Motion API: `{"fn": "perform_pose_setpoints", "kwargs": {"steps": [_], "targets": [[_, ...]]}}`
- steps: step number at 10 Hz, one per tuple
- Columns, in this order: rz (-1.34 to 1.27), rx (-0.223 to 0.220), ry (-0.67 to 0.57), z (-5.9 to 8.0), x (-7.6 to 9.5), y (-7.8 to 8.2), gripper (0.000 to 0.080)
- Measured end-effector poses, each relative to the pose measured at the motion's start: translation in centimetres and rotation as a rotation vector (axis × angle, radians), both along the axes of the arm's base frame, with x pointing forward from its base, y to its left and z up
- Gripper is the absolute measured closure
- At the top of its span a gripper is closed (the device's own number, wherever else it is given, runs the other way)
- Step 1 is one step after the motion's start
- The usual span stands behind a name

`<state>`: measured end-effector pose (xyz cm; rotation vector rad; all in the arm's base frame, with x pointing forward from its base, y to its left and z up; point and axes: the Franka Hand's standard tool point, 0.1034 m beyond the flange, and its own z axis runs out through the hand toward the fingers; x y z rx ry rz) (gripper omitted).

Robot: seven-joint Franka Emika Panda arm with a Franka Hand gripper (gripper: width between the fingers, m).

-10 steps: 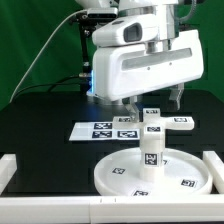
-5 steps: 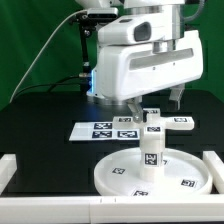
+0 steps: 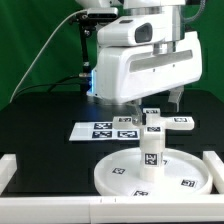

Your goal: Assemble round table

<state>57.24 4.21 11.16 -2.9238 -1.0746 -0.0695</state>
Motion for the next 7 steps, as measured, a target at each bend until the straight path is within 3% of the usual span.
{"fn": "perform_pose_setpoints", "kwargs": {"steps": [7], "targets": [[0.016, -0.001, 0.012, -1.4, -1.2, -0.6, 0.0151]]}}
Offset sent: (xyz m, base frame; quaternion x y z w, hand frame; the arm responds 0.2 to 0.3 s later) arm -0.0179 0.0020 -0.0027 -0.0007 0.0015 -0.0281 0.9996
